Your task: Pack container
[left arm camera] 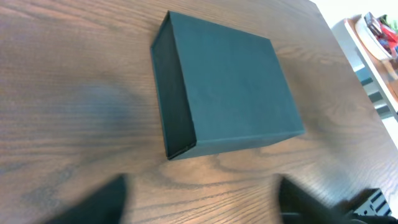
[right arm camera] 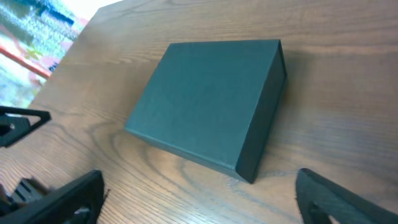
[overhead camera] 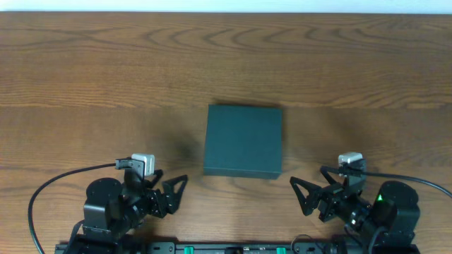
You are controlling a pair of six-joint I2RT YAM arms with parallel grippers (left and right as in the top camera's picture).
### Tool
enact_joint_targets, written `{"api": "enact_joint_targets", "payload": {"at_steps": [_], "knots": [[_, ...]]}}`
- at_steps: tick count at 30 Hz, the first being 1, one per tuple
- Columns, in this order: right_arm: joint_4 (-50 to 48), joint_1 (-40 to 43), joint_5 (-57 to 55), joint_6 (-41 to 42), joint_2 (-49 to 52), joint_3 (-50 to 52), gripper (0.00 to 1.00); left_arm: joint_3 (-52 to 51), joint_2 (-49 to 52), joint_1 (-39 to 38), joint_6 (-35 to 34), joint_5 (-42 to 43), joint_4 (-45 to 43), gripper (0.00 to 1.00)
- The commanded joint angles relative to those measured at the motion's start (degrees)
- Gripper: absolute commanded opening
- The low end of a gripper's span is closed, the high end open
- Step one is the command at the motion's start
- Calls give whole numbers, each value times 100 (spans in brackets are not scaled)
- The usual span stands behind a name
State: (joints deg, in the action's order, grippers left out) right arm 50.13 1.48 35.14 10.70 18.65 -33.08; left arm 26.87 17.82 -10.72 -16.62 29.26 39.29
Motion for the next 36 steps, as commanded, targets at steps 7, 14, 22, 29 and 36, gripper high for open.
{"api": "enact_joint_targets", "payload": {"at_steps": [7,14,22,29,36], "knots": [[28,-4,20,319,-33,42,99,17,-37,-17,-55,-140,492,95],[28,-4,20,321,-33,42,99,17,-37,-17,-55,-138,599,95],[28,-4,20,319,-33,42,99,17,-37,-17,271,-363,699,95],[28,-4,20,319,-33,42,99,-85,-678,101,876,-2129,651,95],[28,-4,20,319,-33,42,99,-732,-1362,514,1615,-2175,-243,95]]}}
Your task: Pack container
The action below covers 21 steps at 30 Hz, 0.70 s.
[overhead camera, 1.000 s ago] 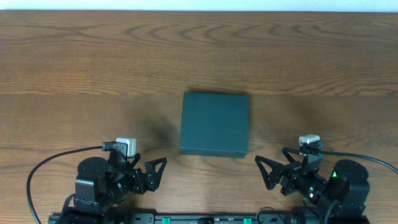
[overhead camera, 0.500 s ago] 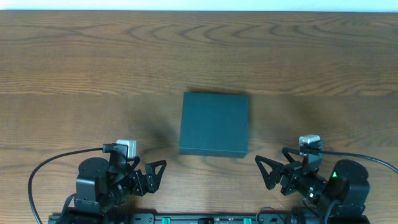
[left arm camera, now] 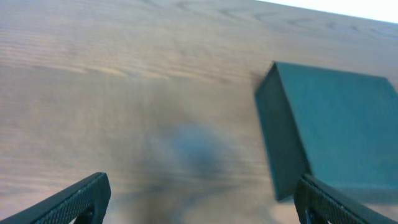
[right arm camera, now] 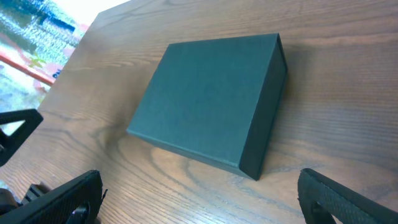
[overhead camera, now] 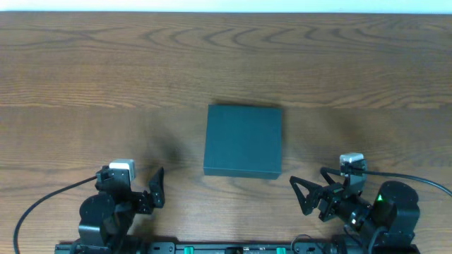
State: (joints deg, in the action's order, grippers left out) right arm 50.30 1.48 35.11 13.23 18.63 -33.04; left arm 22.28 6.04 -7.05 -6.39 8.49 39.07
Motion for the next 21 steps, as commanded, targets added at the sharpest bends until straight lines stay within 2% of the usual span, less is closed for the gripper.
{"api": "enact_joint_targets", "payload": {"at_steps": [1,5,11,21], "knots": [[11,-4,22,66,-31,37,99,-396,-240,188,697,0,-380,95],[11,-4,22,68,-31,37,99,-935,-409,302,975,319,-957,95],[11,-4,22,68,-31,37,99,-1539,-588,332,990,634,-1534,95],[11,-4,22,66,-31,37,99,-1541,-581,328,1025,638,-1556,95]]}}
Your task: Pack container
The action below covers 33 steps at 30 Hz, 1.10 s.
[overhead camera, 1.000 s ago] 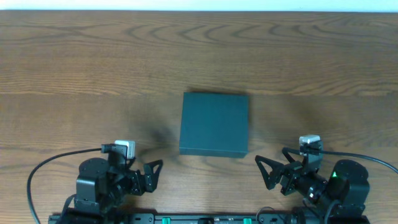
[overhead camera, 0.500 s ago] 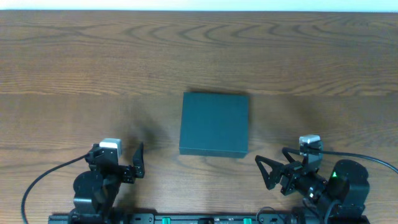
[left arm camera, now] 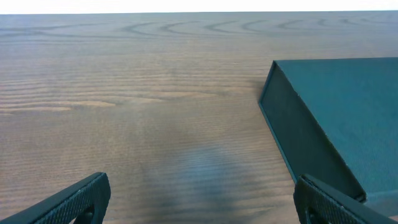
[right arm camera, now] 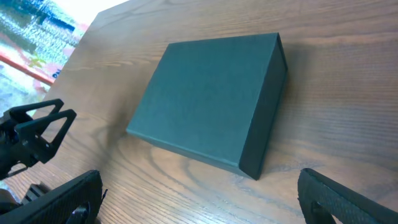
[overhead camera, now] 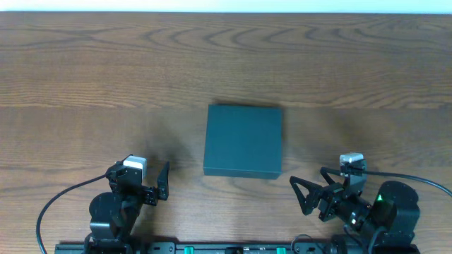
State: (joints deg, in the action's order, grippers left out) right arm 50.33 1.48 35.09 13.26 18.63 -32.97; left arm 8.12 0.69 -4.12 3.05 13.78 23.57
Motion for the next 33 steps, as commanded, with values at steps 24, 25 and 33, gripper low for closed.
{"api": "enact_joint_targets", "payload": {"at_steps": [24,25,33], "knots": [[-96,-761,-1327,-535,-31,35,99,-125,-44,35,83,107,-7,95],[-179,-793,-1589,-605,-35,50,99,-125,-44,35,81,109,-7,95],[-992,-1003,-2632,-1300,-715,955,99,-125,-44,35,81,109,-7,95]]}}
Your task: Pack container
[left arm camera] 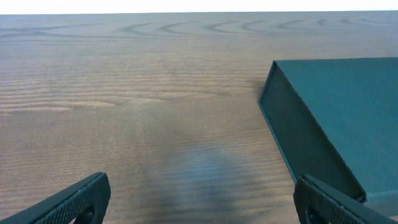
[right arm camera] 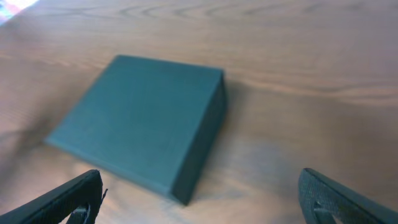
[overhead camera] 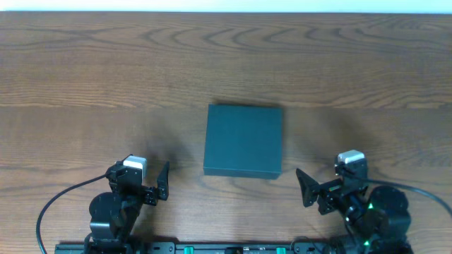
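Observation:
A closed dark green box point(overhead camera: 244, 141) lies flat in the middle of the wooden table, lid on. It also shows at the right edge of the left wrist view as the box point(left arm camera: 336, 118) and left of centre in the right wrist view as the box point(right arm camera: 143, 118). My left gripper point(overhead camera: 145, 185) sits near the table's front edge, left of the box, open and empty; the gripper point(left arm camera: 199, 199) faces bare wood. My right gripper point(overhead camera: 319, 189) sits front right of the box, open with nothing between its fingers; the gripper point(right arm camera: 202, 199) points past the box's near corner.
The wooden table point(overhead camera: 85, 77) stretches wide behind and beside the box. Black cables point(overhead camera: 56, 204) trail from both arm bases along the front edge. No other objects are in view.
My right gripper has turned from pointing left at the box to pointing more straight ahead, so the box now sits further left in its view. The left gripper and the box have not moved.
Both grippers first stood open at the front edge, angled inward toward the closed box. The left one then swung outward and settled facing straight ahead beside the box. Now the right one has also turned to face more forward. The box stayed put throughout.

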You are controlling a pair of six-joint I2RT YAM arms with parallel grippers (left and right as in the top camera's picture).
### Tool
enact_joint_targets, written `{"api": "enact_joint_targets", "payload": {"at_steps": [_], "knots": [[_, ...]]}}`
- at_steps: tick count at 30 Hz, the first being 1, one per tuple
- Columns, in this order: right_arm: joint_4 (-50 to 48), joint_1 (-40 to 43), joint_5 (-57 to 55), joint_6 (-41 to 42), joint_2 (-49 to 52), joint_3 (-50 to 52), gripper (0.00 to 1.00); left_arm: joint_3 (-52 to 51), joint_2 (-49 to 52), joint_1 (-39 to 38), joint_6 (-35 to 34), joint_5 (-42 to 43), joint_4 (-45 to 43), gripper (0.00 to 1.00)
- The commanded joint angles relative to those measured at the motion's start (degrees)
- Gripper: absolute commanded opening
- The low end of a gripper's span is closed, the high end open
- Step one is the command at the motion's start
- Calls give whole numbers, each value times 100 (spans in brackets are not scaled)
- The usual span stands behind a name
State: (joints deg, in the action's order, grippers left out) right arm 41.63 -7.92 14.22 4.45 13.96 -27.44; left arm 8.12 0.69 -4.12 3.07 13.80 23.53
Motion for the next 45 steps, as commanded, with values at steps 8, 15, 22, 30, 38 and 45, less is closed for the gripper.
{"api": "enact_joint_targets", "payload": {"at_steps": [8,15,22,30,38,45], "knots": [[-841,-63,-520,-407,-1228,1753,99,-125,-44,35,79,107,-2,95],[-863,-68,-501,-411,-1368,1875,99,-125,-44,35,79,105,-2,95],[-863,-68,-501,-411,-1364,1875,99,-125,-44,35,79,107,-2,95],[-863,-68,-501,-411,-1364,1875,99,-125,-44,35,79,107,-2,95],[-863,-68,-501,-411,-1364,1875,99,-125,-44,35,81,107,-2,95],[-863,-68,-501,-411,-1362,1875,99,-125,-44,35,79,107,-2,95]]}}
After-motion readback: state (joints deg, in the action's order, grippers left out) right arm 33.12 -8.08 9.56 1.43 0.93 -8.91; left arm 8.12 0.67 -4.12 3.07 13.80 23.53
